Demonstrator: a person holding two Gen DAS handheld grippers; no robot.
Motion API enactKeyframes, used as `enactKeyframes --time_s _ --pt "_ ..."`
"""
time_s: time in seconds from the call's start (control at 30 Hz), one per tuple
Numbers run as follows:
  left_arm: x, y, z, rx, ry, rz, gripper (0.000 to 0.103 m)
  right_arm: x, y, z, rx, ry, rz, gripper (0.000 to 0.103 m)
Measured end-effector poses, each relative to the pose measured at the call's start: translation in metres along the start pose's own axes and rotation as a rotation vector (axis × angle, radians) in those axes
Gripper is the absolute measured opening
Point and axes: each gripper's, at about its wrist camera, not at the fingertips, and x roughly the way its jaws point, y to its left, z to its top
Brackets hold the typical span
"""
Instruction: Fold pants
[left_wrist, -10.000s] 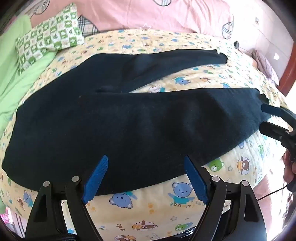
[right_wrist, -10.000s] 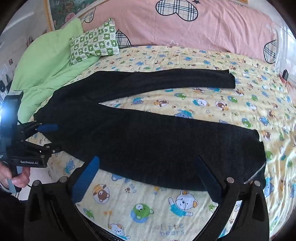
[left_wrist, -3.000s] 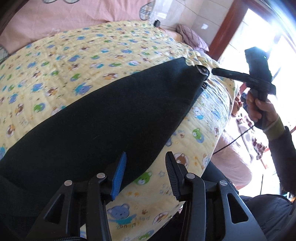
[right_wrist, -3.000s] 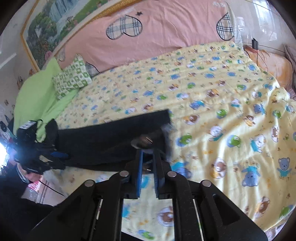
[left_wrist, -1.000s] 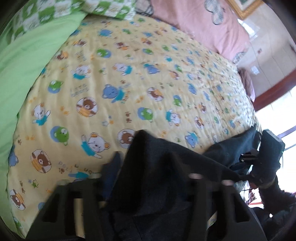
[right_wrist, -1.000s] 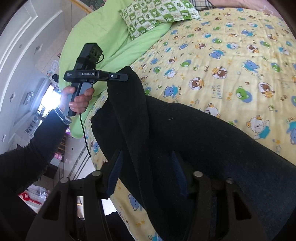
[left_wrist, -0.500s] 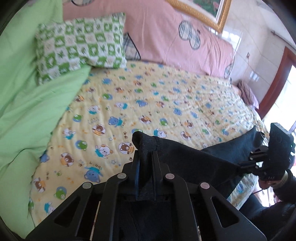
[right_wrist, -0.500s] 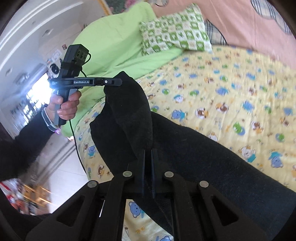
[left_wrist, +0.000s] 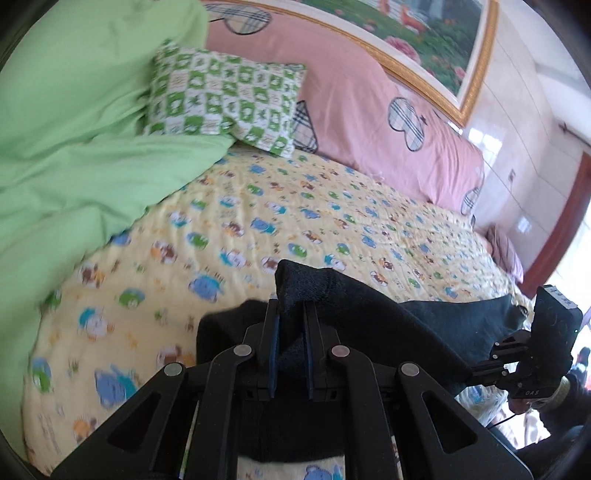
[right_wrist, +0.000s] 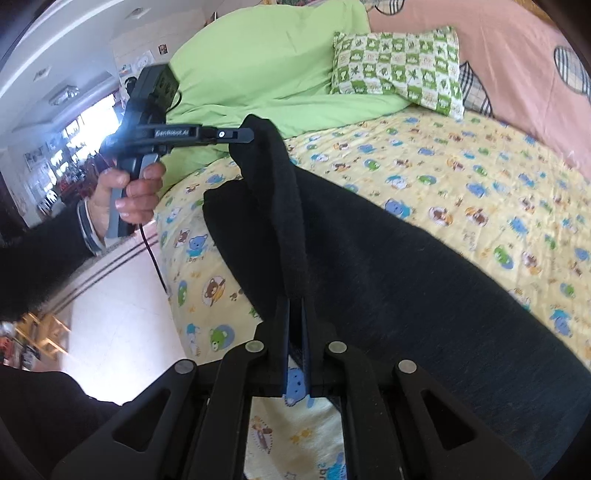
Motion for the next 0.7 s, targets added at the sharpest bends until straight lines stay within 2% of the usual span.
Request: enactKeyframes --time_s 0.43,0.5,0.57,0.6,0.67,0.7 --pt "-0.028 0.032 -0.034 -0.217 0.000 0.073 0.012 0.005 0.000 -0.004 0.061 0.014 0.059 0.010" --pt "-0.035 0.033 -0.038 -0.250 -0.005 0.084 0.012 0.006 0.001 -0.004 0.071 0.021 0.089 0.013" --pt "-0.044 0.031 -0.043 -0.286 -0.010 0.092 0.018 0.006 0.004 -0.004 0.072 0.015 0.111 0.018" --pt "-0.047 0.032 -0.043 -0.300 -0.015 0.087 0.020 0.005 0.005 -0.003 0.069 0.010 0.109 0.026" --pt "-0.056 0.029 -0.047 -0.343 -0.026 0.085 0.038 0.003 0.007 -0.002 0.067 -0.004 0.105 0.039" --pt "-0.059 0.027 -0.048 -0.355 -0.030 0.091 0.043 0.002 0.007 -0.001 0.070 -0.014 0.106 0.042"
